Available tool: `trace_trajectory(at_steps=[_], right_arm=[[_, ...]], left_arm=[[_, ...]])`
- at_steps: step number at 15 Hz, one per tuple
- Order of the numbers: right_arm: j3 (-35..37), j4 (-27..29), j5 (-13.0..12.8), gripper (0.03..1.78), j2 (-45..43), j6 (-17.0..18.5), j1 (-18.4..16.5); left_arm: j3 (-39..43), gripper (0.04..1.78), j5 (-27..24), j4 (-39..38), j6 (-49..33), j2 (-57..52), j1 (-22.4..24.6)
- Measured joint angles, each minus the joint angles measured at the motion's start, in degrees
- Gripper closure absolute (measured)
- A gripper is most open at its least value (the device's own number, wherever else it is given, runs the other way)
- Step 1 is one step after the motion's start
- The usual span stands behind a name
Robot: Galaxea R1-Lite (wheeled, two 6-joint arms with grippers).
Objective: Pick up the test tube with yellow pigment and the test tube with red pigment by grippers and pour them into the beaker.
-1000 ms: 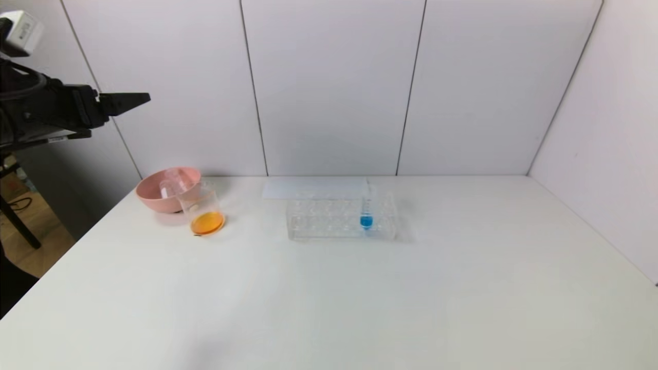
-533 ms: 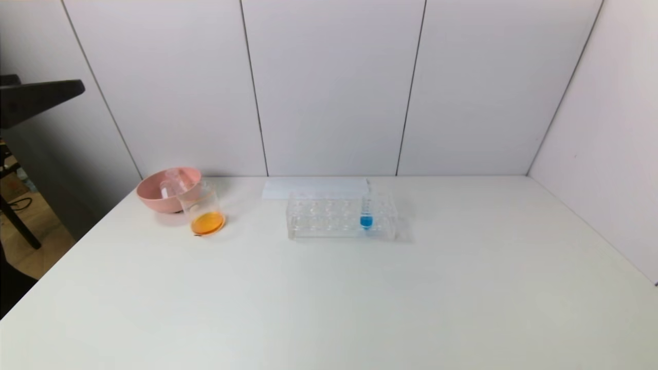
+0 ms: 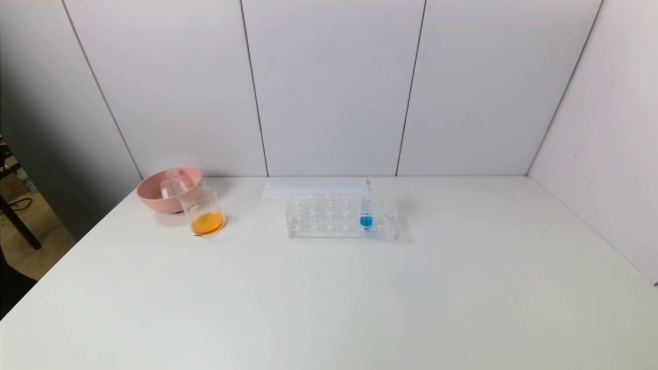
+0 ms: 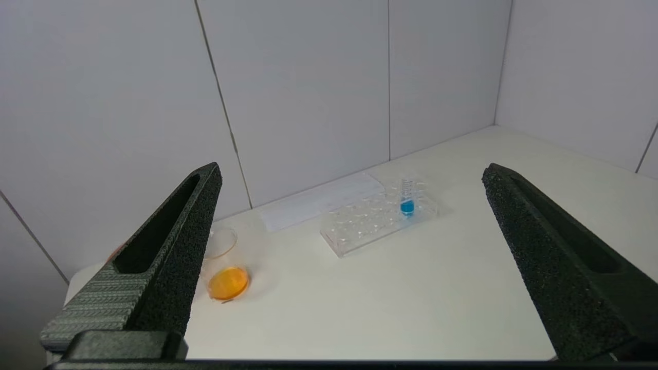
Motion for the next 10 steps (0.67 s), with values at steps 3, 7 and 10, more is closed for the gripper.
trace_trajectory(at_steps=[3, 7, 10], right_arm=[[0.0, 0.0, 0.0, 0.11, 0.0, 0.0, 0.0], [0.0, 0.0, 0.0, 0.11, 0.0, 0.0, 0.0], [0.0, 0.0, 0.0, 0.11, 0.0, 0.0, 0.0]], left_arm=[[5.9, 0.05, 2.2, -0.7, 4.8, -11.7, 0.7], [22.2, 0.05, 5.2, -13.3, 9.2, -19.4, 3.2], [41.0, 0.05, 8.1, -33.4, 11.6, -21.8, 3.5]])
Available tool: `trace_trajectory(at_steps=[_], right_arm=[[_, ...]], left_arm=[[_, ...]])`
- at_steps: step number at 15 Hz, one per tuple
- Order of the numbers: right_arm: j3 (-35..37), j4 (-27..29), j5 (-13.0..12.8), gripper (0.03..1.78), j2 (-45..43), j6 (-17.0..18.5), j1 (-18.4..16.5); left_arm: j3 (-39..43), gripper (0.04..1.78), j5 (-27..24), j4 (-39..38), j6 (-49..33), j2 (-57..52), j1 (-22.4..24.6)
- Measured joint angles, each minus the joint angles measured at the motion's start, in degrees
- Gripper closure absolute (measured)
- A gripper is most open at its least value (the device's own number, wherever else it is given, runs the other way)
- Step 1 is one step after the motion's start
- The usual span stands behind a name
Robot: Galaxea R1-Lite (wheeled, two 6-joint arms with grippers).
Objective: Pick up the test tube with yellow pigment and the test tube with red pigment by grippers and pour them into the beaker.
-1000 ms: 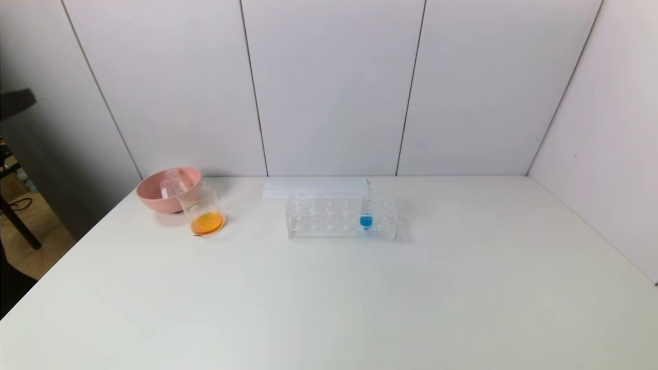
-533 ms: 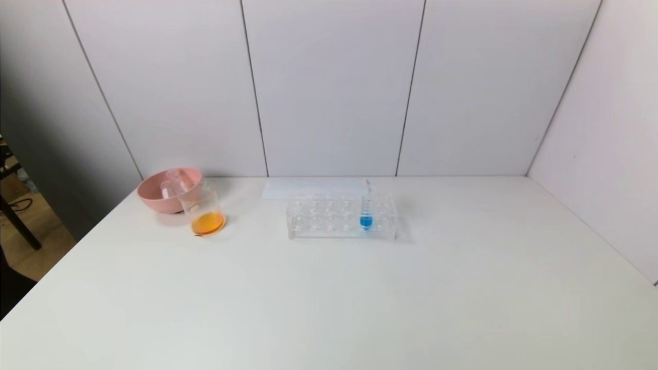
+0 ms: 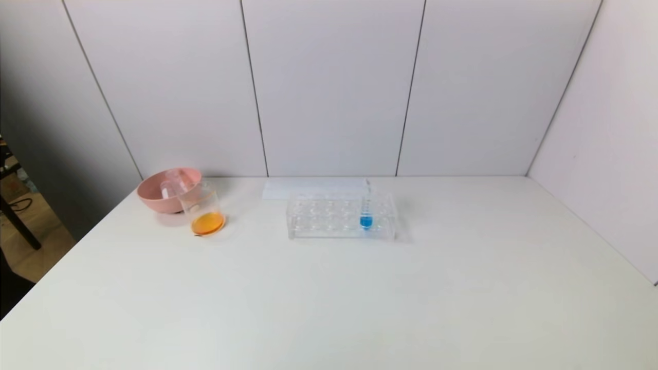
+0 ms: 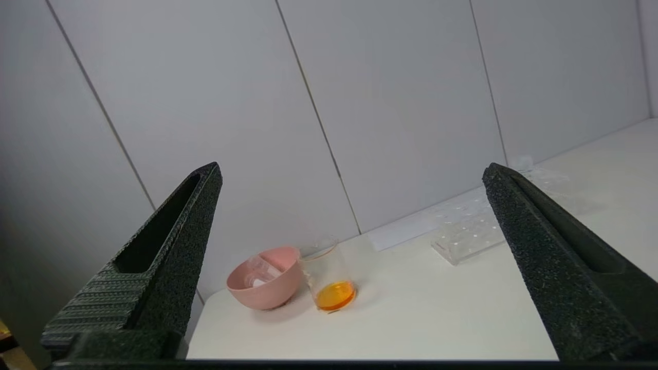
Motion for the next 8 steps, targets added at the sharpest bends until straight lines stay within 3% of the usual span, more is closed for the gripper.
trace_trajectory(at_steps=[2, 3, 8], right_arm=[[0.0, 0.0, 0.0, 0.11, 0.0, 0.0, 0.0], [0.0, 0.0, 0.0, 0.11, 0.0, 0.0, 0.0], [0.0, 0.0, 0.0, 0.11, 0.0, 0.0, 0.0]], left_arm=[[6.9, 0.05, 2.7, -8.4, 0.8, -2.5, 0.0], [8.2, 0.05, 4.2, -7.8, 1.1, -3.7, 0.0], [9.4, 0.05, 9.7, 19.2, 1.6, -8.0, -0.2]])
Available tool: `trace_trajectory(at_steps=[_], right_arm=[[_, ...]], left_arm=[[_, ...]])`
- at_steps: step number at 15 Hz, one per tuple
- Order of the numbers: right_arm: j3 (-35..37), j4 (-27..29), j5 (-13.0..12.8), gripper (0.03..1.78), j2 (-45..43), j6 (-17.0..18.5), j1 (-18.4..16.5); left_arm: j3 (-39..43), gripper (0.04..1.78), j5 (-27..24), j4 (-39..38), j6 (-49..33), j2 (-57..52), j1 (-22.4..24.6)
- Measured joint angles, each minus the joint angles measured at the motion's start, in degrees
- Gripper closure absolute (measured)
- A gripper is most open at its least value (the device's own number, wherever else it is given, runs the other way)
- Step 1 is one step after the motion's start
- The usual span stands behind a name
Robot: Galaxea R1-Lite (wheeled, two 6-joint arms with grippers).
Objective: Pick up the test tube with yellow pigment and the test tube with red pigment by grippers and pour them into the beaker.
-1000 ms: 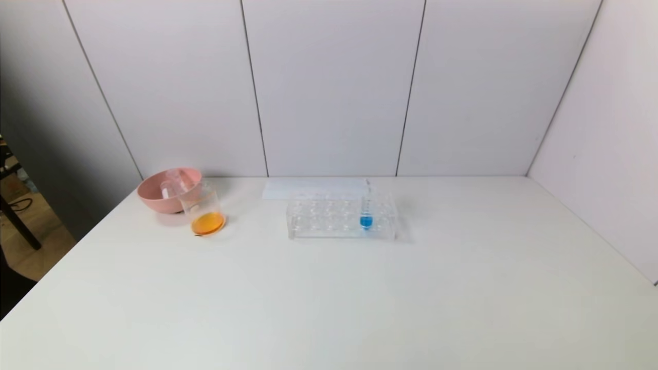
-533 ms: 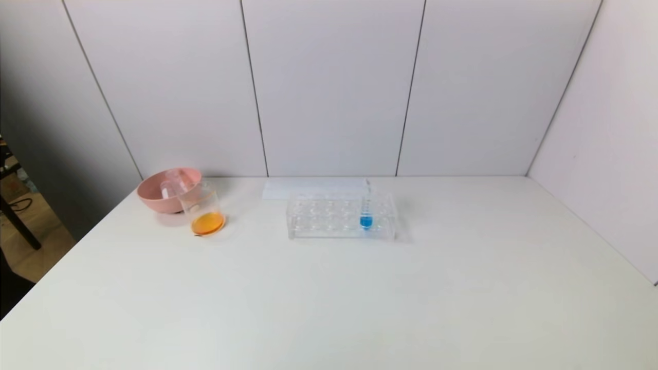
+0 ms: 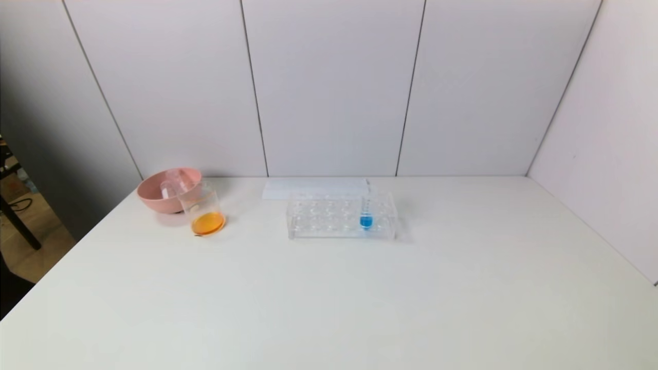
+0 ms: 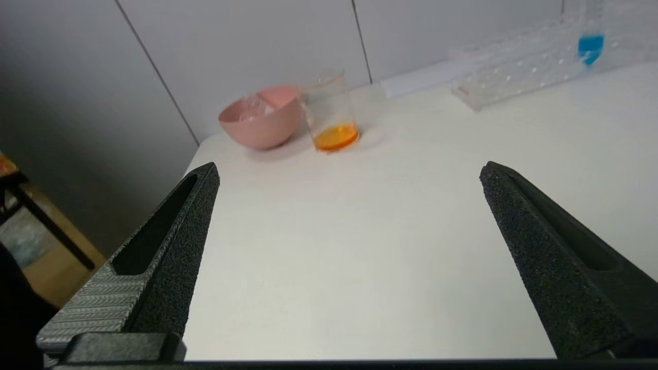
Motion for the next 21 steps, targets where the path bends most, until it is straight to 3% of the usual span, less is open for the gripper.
trace_trajectory(at_steps=[3, 7, 21], right_arm=[[0.0, 0.0, 0.0, 0.11, 0.0, 0.0, 0.0], [0.0, 0.0, 0.0, 0.11, 0.0, 0.0, 0.0], [0.0, 0.0, 0.0, 0.11, 0.0, 0.0, 0.0]], left_arm=[[-0.4, 0.05, 3.3, 10.4, -3.4, -0.6, 0.0], [-0.1, 0.05, 3.8, 9.5, -6.9, -0.7, 0.0], [0.0, 0.05, 3.8, 9.5, -7.0, -0.7, 0.0]])
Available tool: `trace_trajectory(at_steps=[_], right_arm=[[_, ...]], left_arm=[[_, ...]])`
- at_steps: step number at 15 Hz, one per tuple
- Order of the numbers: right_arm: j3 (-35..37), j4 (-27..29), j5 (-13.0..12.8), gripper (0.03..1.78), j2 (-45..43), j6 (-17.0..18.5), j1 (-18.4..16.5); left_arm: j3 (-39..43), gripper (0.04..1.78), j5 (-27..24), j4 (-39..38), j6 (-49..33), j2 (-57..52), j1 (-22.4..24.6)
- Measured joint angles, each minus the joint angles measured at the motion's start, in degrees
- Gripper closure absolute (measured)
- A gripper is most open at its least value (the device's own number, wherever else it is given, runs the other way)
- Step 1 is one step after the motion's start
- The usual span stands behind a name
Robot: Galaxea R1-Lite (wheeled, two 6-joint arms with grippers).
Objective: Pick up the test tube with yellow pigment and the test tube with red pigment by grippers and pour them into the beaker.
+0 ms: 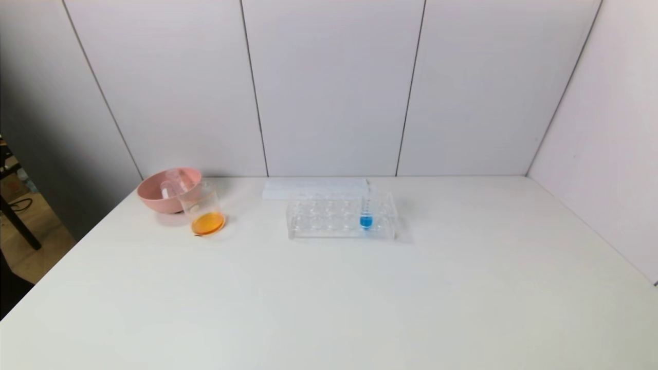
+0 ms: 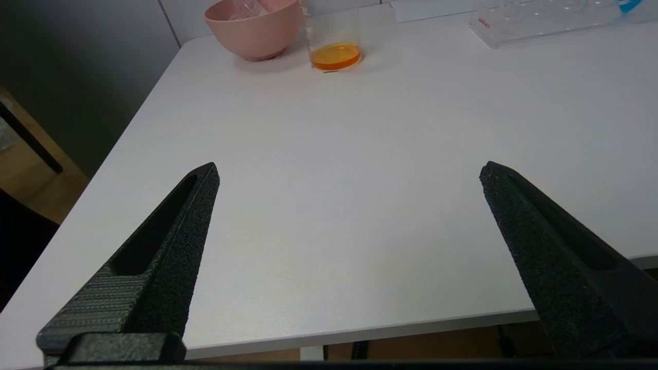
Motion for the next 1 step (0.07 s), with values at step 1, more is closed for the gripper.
trace_trajectory(at_steps=[1], right_arm=[[0.0, 0.0, 0.0, 0.11, 0.0, 0.0, 0.0]], left_arm=[[0.0, 0.05, 0.0, 0.0, 0.0, 0.0, 0.0]])
